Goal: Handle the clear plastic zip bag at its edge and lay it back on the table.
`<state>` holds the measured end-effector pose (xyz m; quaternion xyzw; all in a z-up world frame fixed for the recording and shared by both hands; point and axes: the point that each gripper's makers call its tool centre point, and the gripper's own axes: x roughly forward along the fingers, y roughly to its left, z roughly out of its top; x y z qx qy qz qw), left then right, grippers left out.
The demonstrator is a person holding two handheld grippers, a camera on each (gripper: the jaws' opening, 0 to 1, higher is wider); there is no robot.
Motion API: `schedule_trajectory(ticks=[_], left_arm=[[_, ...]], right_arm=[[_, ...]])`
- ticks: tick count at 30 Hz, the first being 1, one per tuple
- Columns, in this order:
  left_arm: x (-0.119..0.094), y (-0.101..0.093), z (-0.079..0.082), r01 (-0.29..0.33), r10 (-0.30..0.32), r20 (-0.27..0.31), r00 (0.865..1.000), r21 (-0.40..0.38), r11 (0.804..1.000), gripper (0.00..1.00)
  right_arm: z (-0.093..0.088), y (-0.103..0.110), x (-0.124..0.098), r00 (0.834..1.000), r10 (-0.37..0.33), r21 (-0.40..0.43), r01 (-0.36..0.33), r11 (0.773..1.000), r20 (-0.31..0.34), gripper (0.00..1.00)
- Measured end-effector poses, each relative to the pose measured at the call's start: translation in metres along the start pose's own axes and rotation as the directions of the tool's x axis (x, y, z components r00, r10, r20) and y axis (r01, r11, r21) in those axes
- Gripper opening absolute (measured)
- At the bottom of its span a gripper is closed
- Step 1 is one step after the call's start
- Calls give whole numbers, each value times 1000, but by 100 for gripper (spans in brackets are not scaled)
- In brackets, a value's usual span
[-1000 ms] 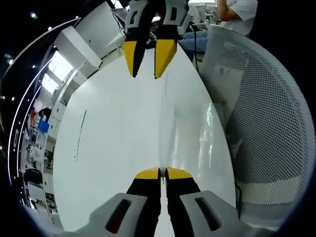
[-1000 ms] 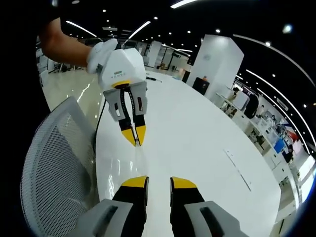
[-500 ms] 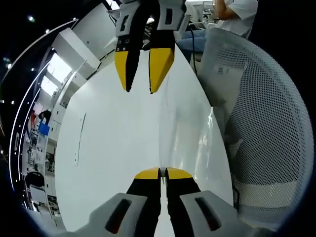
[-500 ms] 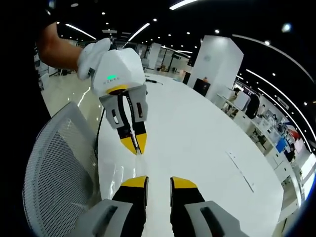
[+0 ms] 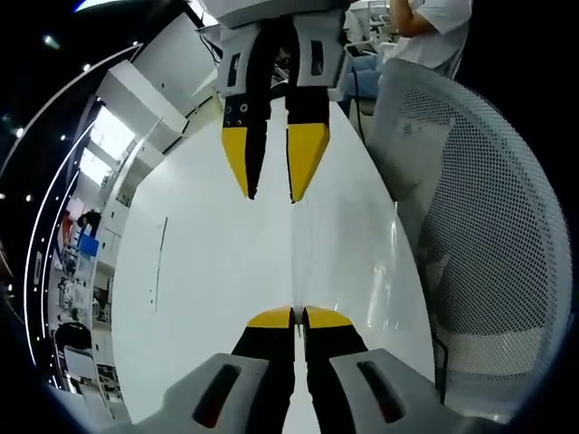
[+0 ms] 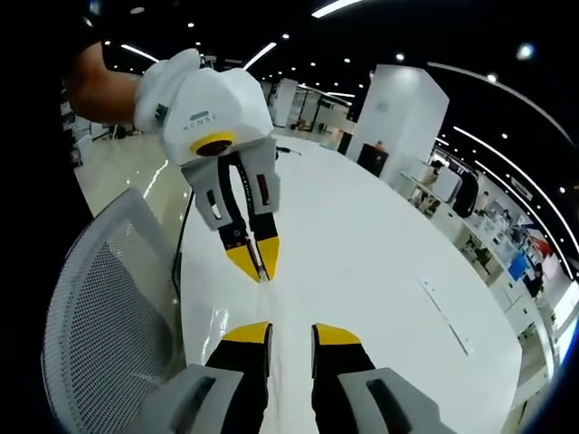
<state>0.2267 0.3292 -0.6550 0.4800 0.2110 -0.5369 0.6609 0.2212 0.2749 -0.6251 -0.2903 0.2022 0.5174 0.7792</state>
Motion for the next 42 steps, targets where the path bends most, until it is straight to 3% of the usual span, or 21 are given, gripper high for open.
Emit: schedule_trajectory(ticks=[17, 23, 31, 36, 42], left_arm=[[-11, 10, 18, -27, 25, 34, 999, 72, 997, 0], [-17, 20, 26, -63, 59, 61, 996, 79, 995, 0], [-18, 31, 25, -89, 84, 50, 995, 105, 990, 0], [-21, 35, 26, -117, 109, 72, 991, 126, 985, 1], [-28, 35, 31, -109, 99, 81, 992, 129, 986, 2]], right_arm=[[-2, -1, -2, 1000, 10, 43, -10, 999, -6, 9], [-9, 3, 0, 999, 25, 46, -24, 999, -32, 0], [-1, -6, -1, 1000, 3, 76, -1, 997, -23, 0], [-1, -11, -2, 1000, -6, 81, 7, 997, -21, 0], [1, -14, -2, 1000, -8, 96, 9, 995, -19, 0]])
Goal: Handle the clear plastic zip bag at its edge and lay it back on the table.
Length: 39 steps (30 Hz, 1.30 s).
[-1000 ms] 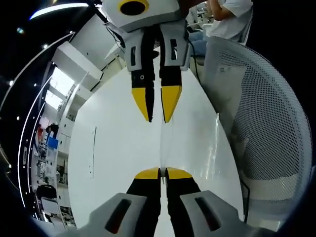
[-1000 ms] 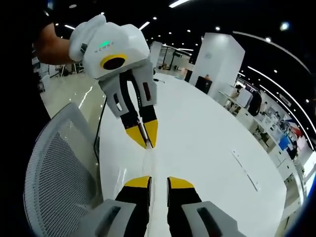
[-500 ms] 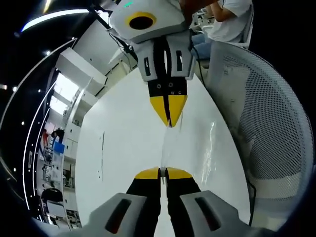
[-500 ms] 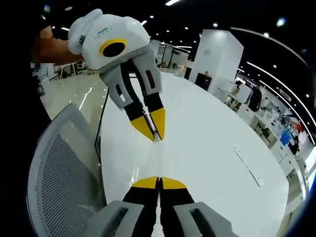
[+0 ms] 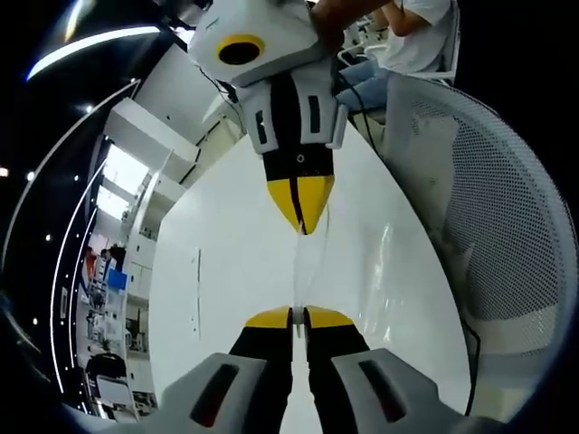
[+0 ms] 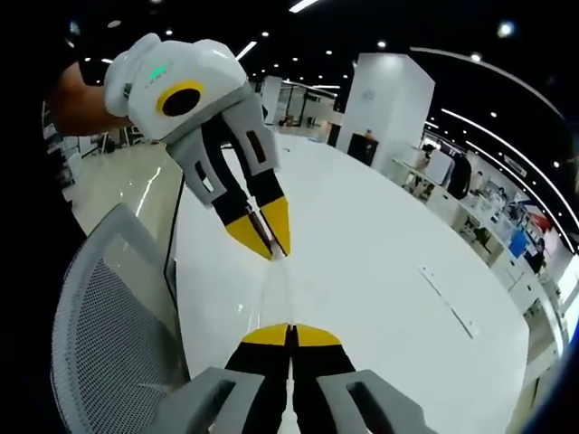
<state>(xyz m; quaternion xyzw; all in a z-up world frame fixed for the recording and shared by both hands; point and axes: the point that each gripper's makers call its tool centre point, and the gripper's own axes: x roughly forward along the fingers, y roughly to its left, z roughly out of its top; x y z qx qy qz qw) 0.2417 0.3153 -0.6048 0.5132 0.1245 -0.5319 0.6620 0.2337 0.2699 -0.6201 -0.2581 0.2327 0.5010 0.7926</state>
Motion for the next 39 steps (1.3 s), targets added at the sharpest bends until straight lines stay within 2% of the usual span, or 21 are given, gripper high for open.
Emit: schedule_trajectory(ticks=[11, 23, 30, 34, 39], left_arm=[[-11, 8, 23, 9, -11, 59, 998, 21, 1000, 2], [2, -10, 43, 106, -108, 117, 987, 24, 994, 4], [16, -18, 43, 151, -152, 103, 983, 24, 988, 3], [21, -18, 36, 139, -142, 70, 987, 39, 990, 2], [21, -17, 32, 128, -130, 56, 990, 50, 991, 0]], right_arm=[[3, -2, 2, 1000, 5, -5, -5, 1000, -4, 0], [7, -5, 1, 1000, -1, 3, 1, 1000, -2, 0], [13, -7, -1, 1000, -7, 10, 6, 1000, 17, 0], [14, -8, -3, 1000, -9, 18, 8, 1000, 21, 0], [19, -14, -7, 999, -24, 19, 23, 1000, 35, 0]])
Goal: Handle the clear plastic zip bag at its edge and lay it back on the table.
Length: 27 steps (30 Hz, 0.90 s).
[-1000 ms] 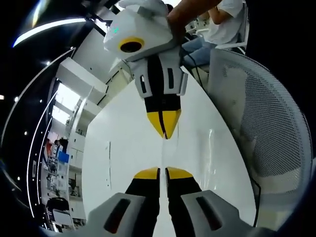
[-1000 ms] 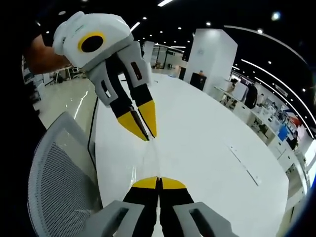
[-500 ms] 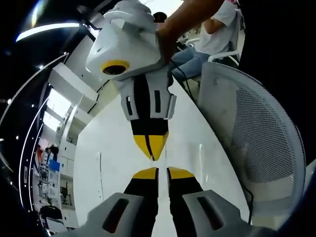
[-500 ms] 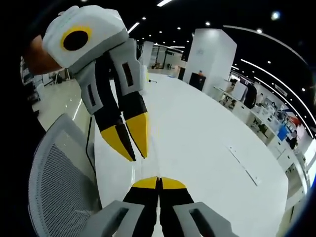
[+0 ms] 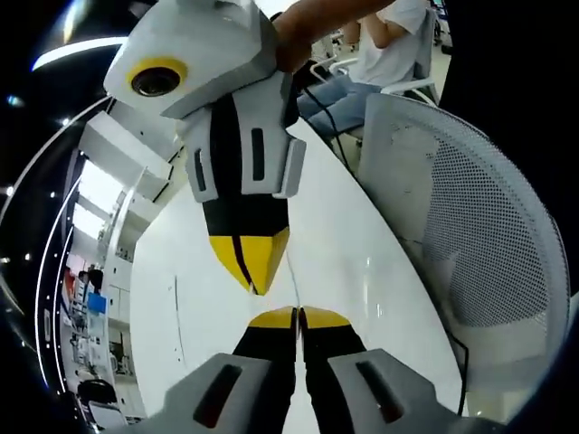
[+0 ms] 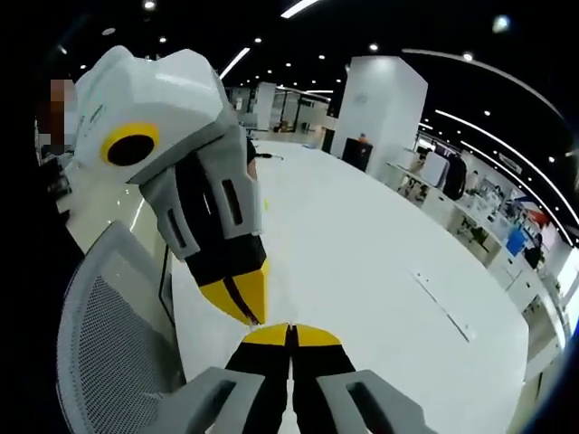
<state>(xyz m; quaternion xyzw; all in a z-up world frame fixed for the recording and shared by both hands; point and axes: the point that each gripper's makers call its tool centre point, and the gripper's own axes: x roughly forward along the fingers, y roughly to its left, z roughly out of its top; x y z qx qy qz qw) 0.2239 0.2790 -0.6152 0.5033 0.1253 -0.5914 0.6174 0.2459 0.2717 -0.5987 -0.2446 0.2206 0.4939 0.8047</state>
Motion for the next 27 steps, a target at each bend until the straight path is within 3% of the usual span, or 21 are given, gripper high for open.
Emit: schedule_trajectory(ticks=[10, 27], left_arm=[[-5, 4, 6, 12, -12, 8, 1000, -16, 1000, 0], [-12, 4, 18, 58, -55, 49, 997, -65, 996, 0]], right_arm=[[24, -29, -13, 995, -82, -23, 84, 996, 53, 0], [46, -50, -23, 981, -151, -75, 160, 984, 121, 0]])
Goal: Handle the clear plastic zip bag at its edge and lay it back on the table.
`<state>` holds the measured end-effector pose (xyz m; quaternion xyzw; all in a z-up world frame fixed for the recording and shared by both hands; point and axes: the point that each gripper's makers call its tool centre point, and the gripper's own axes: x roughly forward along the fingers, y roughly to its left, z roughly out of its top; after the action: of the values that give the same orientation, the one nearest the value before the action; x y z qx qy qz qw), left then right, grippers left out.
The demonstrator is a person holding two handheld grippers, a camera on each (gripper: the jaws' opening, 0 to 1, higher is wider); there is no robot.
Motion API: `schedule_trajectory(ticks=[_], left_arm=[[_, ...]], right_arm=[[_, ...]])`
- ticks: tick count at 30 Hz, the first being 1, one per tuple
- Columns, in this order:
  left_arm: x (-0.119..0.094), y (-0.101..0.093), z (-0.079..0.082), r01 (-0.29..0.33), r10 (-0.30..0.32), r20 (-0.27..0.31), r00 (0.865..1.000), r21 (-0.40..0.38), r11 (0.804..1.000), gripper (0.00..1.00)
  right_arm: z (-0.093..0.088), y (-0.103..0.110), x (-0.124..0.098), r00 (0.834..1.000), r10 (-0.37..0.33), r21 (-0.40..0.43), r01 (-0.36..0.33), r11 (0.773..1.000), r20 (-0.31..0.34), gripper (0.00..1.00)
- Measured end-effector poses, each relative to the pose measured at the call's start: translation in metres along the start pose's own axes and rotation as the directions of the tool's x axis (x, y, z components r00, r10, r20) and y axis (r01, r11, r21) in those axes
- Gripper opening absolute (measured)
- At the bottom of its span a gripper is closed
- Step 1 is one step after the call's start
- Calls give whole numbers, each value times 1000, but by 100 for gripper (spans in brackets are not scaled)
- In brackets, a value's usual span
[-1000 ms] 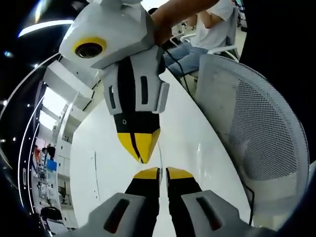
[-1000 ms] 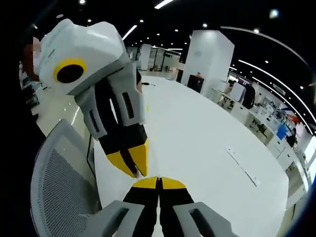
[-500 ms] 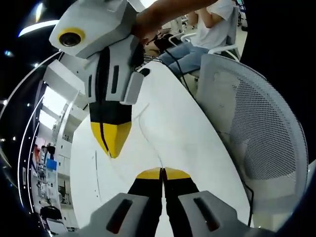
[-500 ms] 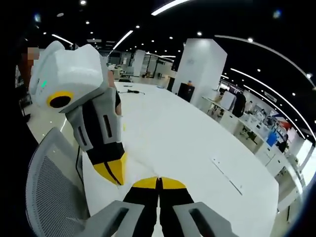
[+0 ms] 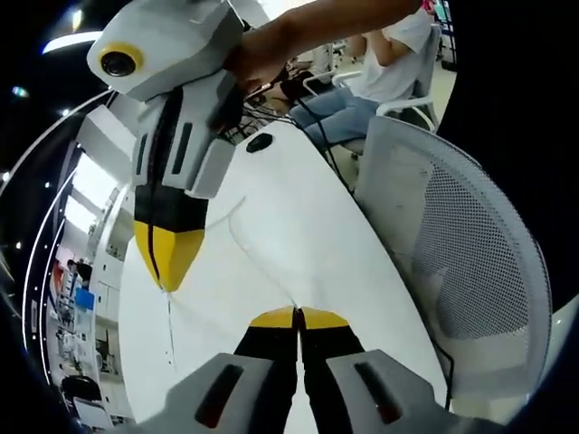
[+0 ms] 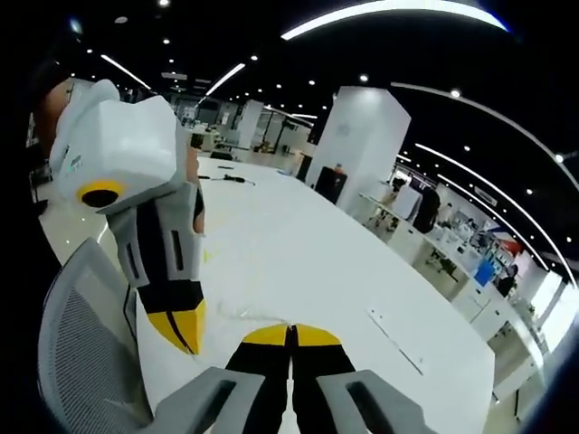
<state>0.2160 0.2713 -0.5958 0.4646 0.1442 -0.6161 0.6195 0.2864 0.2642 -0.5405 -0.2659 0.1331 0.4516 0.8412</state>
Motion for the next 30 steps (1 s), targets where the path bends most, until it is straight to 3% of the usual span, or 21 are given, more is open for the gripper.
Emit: schedule_trajectory(ticks=[10, 20, 30], left_arm=[[2, -6, -7, 28, -29, -12, 1000, -37, 999, 0], [-4, 16, -27, -80, 79, -60, 995, -23, 997, 0], [5, 12, -42, -95, 94, -81, 992, -20, 995, 0]], right_arm=[[8, 3, 0, 1000, 3, -20, -2, 1000, 22, 0], [21, 3, -2, 997, -3, -38, 5, 999, 73, 0], [17, 19, 5, 996, 43, -38, -40, 998, 75, 0]])
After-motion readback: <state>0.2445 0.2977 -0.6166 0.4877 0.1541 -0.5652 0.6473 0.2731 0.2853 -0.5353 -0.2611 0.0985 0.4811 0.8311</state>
